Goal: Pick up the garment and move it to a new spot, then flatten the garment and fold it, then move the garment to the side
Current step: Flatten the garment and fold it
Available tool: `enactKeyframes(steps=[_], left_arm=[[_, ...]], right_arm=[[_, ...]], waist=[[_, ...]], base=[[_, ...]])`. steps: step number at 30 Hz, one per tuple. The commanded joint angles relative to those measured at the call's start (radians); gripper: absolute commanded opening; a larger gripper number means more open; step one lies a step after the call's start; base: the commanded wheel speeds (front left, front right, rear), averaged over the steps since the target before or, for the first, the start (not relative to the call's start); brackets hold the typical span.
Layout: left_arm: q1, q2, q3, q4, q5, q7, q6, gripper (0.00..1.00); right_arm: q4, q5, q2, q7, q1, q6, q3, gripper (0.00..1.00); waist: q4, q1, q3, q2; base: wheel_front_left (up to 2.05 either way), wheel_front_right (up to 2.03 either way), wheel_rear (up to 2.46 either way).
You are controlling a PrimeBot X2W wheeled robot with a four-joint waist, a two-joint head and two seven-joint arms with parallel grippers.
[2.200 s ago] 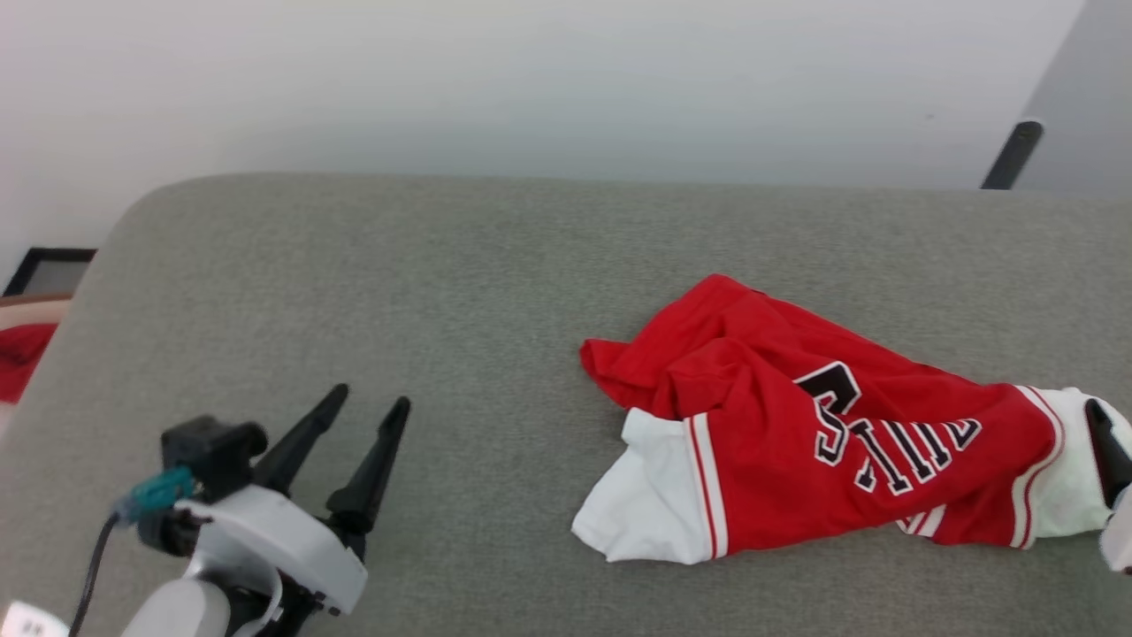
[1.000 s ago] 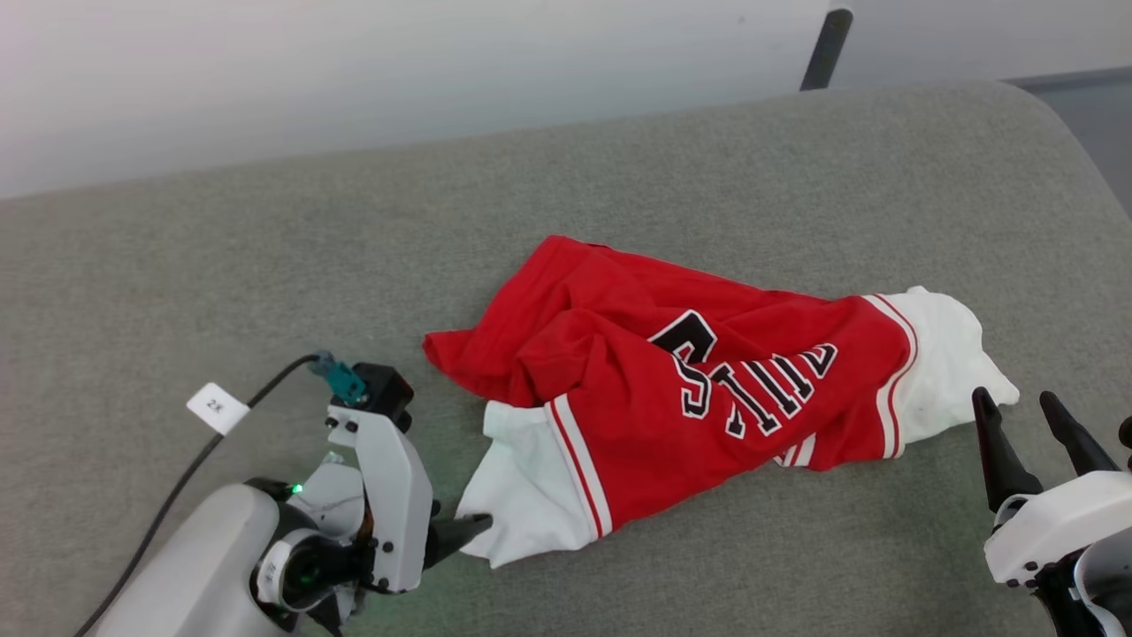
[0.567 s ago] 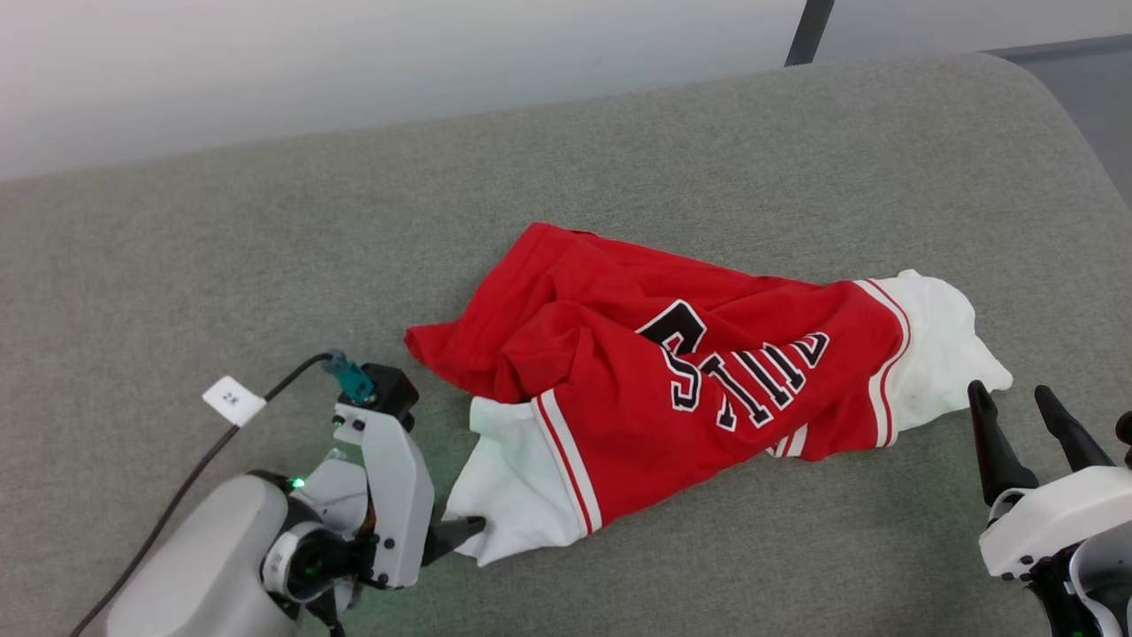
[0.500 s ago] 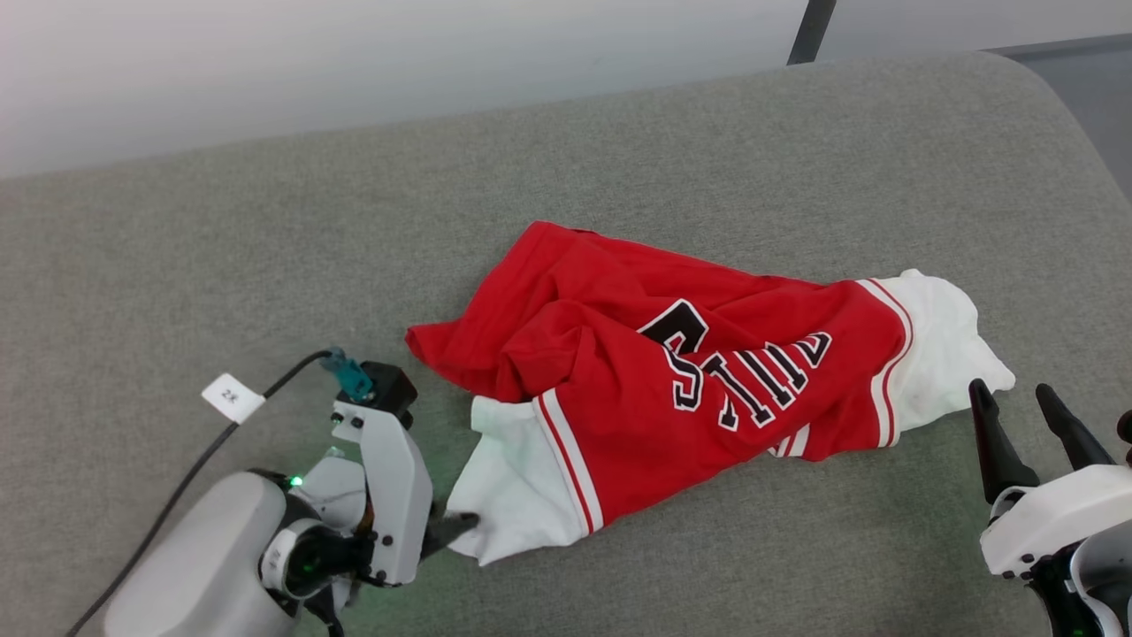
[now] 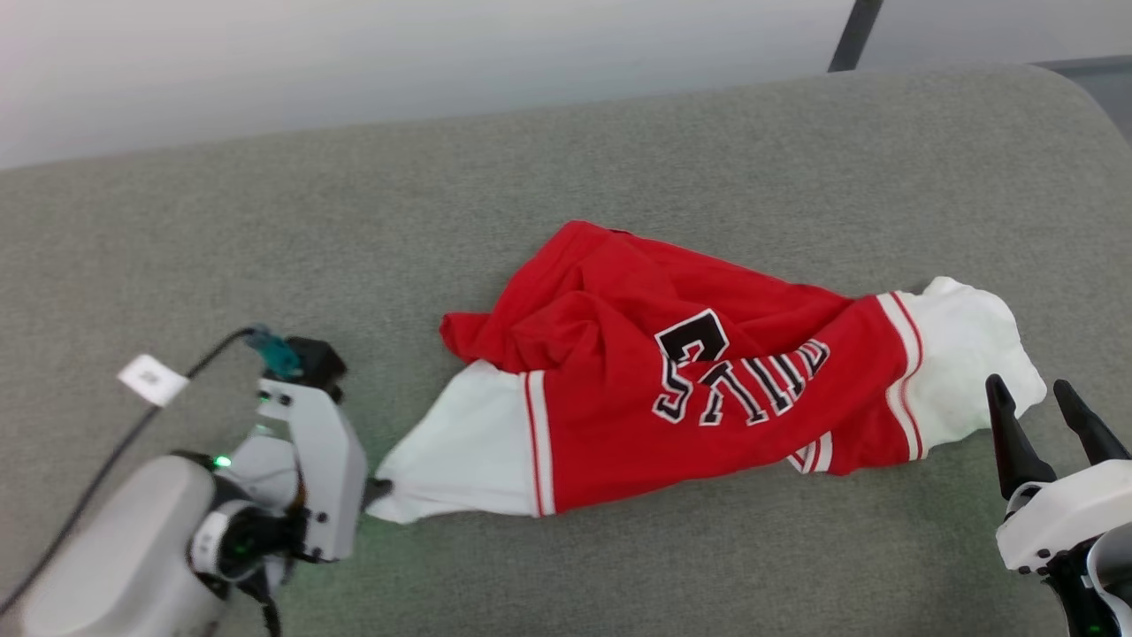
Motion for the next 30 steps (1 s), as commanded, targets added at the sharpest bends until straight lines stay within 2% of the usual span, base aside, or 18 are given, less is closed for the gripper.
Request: enactKeyframes(steps=[1,8,17,21,27,28,29,30], left_arm=[[0.004,0.015,0.011,-0.006,-0.001,-0.005,0.008,0.00],[0.027,0.090,0.067,-0.049,-0.012,-0.021,0.036,0.00],[0.080,0.179,0.120,-0.084,-0.002,-0.035,0.097,0.00],[0.113,0.187,0.135,-0.095,-0.014,-0.047,0.115,0.00],[0.148,0.167,0.138,-0.099,-0.025,-0.082,0.125,0.00],[0.149,0.167,0.139,-0.103,-0.018,-0.093,0.122,0.29],[0.152,0.163,0.141,-0.103,-0.014,-0.103,0.121,0.71],[0.154,0.159,0.141,-0.100,-0.014,-0.110,0.122,0.99]], right_arm=[[0.000,0.001,-0.002,0.003,-0.003,-0.001,-0.005,1.00],[-0.008,-0.005,-0.009,0.021,-0.001,-0.001,-0.012,1.00],[-0.016,-0.005,-0.014,0.039,-0.001,-0.001,-0.012,1.00],[-0.015,-0.001,-0.015,0.045,0.000,-0.001,-0.010,1.00],[-0.009,0.003,-0.016,0.051,-0.007,-0.001,-0.001,1.00],[-0.008,0.003,-0.017,0.052,-0.007,-0.001,0.001,1.00],[-0.007,0.003,-0.017,0.052,-0.007,-0.001,0.002,1.00],[-0.007,0.004,-0.018,0.054,-0.006,-0.001,0.004,1.00]], waist=[[0.012,0.0000,-0.005,-0.0001],[0.044,0.0000,-0.014,-0.0001],[0.066,0.0000,-0.023,-0.0001],[0.069,0.0000,-0.024,-0.0001],[0.071,0.0000,-0.028,-0.0001],[0.071,0.0000,-0.030,-0.0001],[0.072,0.0000,-0.033,-0.0001],[0.073,0.0000,-0.035,-0.0001]], base=[[0.00,0.00,0.00],[0.00,0.00,0.00],[0.00,0.00,0.00],[0.00,0.00,0.00],[0.00,0.00,0.00],[0.00,0.00,0.00],[0.00,0.00,0.00],[0.00,0.00,0.00]])
